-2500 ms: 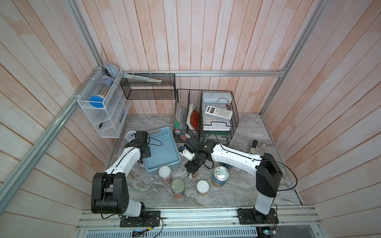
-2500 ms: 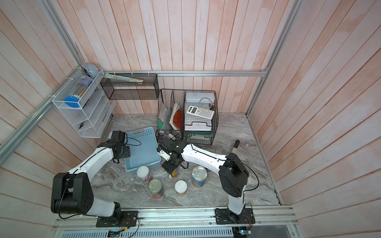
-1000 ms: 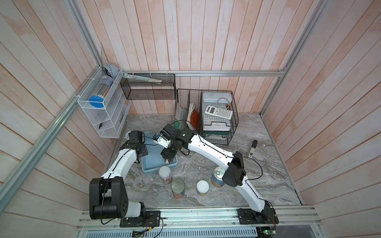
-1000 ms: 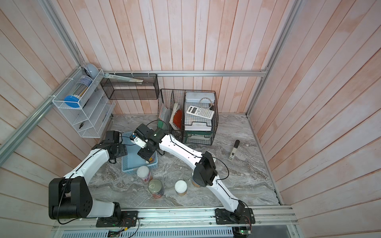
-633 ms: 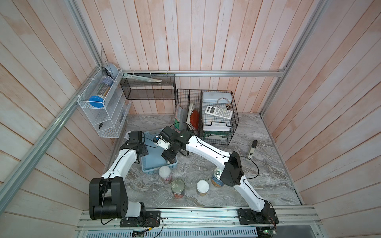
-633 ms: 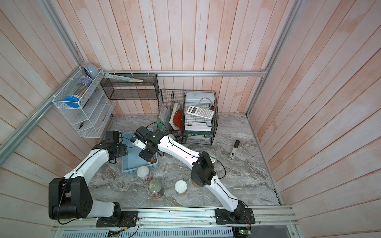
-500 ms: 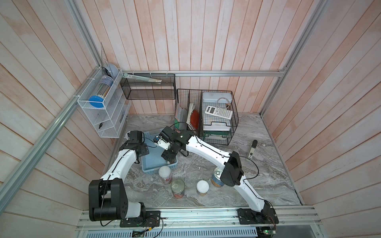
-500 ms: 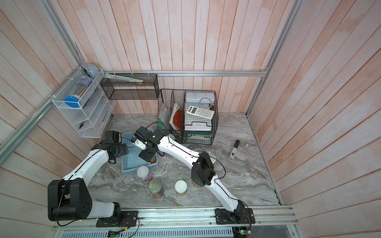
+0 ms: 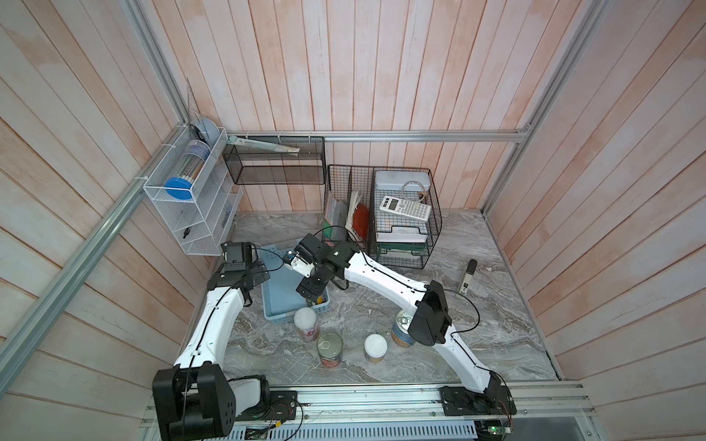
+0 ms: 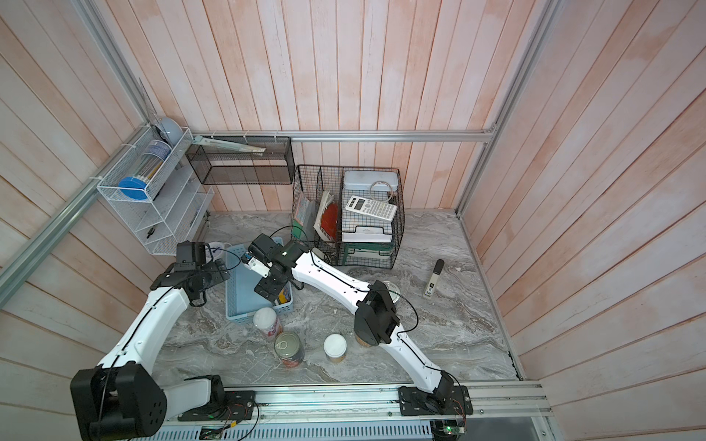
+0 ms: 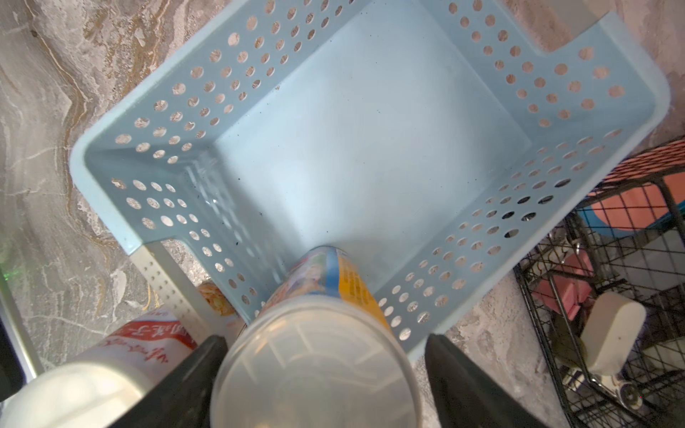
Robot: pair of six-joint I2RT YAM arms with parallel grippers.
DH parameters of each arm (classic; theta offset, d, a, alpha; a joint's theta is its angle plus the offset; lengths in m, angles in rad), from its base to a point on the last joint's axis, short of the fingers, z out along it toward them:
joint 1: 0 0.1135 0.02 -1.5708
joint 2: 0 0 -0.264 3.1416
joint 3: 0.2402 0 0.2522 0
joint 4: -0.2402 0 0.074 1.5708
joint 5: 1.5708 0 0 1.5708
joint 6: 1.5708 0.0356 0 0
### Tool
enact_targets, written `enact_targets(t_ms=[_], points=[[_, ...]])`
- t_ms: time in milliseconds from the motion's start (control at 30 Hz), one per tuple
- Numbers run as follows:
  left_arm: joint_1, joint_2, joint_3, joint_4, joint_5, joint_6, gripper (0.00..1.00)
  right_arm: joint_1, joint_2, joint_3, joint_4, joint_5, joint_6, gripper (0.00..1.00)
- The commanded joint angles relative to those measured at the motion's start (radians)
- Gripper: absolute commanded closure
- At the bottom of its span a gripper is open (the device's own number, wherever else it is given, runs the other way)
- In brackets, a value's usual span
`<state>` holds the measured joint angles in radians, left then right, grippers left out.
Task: Put the canned food in the basket
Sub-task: Place the canned food in the basket, then pick up the canned food from the center of the board.
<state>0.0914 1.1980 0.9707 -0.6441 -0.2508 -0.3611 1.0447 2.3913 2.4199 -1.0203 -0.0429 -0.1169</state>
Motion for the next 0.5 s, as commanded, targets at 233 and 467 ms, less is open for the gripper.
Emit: enact_targets(t_ms=[233,467], points=[[-0.228,-0.197,0.220,-0.317,-0.014,-0.166,0.00,-0.120,-0.309,-0.182,0.128,-0.101,0.117,0.08],[-0.650,-0.237,0.153,-0.435,-0.082,-0.361,0.00,-0.216,-0.631,-0.561,0.361,-0.087,0.215,0.06]])
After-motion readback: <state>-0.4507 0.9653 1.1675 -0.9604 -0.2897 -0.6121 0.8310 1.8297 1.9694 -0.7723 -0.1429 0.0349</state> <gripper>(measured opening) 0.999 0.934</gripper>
